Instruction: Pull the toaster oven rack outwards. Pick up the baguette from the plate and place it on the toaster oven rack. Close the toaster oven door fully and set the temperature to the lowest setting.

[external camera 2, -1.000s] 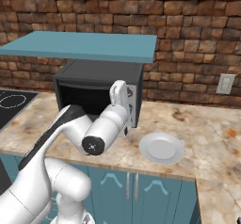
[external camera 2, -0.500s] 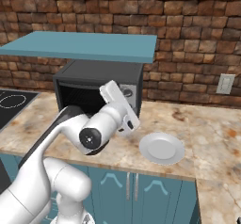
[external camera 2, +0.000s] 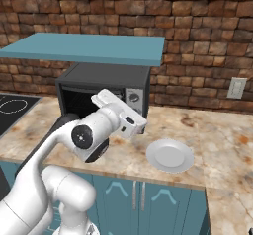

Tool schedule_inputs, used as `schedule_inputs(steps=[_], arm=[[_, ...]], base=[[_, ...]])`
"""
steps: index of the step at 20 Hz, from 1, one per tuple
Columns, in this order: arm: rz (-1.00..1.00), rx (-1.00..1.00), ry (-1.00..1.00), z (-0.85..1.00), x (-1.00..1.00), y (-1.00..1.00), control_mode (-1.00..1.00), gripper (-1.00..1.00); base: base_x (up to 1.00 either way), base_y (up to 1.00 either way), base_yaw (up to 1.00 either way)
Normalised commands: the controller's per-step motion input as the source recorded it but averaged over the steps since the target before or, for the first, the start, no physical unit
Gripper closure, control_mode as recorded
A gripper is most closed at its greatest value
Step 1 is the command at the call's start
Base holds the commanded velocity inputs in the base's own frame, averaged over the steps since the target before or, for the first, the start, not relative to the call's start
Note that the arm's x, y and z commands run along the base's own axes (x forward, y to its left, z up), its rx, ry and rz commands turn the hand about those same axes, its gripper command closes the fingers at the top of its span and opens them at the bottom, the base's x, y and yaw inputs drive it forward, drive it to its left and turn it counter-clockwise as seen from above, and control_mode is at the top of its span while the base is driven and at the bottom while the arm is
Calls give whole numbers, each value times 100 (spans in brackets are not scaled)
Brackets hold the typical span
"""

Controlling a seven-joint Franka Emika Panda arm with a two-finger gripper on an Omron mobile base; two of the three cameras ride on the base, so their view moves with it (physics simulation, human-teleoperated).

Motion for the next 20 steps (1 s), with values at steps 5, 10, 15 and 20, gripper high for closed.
schedule_inputs(steps=[5, 10, 15, 20], arm=[[0, -37, 17, 0, 0, 26, -100, -100], [3, -31, 9, 0, -2, 7, -100, -100], [27, -19, 0, 0, -19, 0, -100, -100], [39, -10, 0, 0, -6, 4, -100, -100]], base=[[0, 0, 0], [0, 0, 0], [0, 0, 0], [0, 0, 0]])
